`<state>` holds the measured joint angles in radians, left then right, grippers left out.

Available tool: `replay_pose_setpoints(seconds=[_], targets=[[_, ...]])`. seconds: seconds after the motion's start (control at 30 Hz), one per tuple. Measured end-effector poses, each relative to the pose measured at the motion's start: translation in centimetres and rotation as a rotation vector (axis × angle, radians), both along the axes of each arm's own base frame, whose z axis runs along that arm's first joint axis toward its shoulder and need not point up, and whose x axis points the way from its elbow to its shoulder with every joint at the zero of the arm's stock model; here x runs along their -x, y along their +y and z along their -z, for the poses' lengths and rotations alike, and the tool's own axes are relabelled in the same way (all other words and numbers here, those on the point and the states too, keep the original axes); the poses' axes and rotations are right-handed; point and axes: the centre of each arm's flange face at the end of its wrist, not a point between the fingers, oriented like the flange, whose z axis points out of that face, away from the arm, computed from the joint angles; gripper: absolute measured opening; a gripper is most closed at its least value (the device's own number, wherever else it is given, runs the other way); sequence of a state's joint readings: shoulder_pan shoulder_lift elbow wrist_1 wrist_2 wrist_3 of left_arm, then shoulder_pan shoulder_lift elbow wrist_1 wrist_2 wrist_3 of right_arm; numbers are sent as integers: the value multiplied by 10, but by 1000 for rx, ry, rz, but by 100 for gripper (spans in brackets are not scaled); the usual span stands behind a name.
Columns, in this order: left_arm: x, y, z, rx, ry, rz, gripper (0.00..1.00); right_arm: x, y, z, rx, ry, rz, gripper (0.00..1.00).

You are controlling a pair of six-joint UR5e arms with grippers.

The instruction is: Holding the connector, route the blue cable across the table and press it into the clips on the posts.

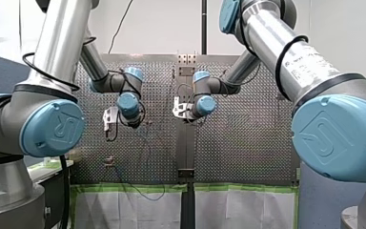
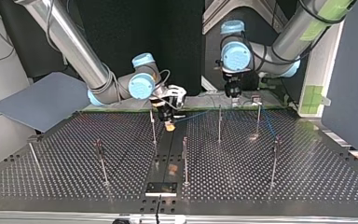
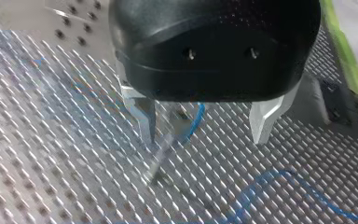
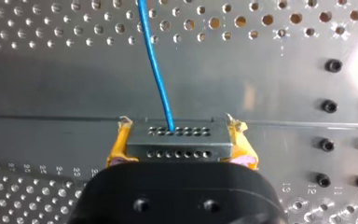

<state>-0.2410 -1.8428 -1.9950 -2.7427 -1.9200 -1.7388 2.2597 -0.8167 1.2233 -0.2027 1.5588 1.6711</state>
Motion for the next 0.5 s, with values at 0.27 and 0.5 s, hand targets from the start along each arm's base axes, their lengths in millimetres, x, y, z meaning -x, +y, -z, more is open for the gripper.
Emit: replay_pose_setpoints(seconds=[0.27, 0.5], targets=[[21, -33, -23, 29, -48, 75, 100, -1, 2, 0, -3, -2, -2, 0], [26, -56, -24, 83, -82, 149, 100, 2, -2, 0, -5, -4, 4, 0]])
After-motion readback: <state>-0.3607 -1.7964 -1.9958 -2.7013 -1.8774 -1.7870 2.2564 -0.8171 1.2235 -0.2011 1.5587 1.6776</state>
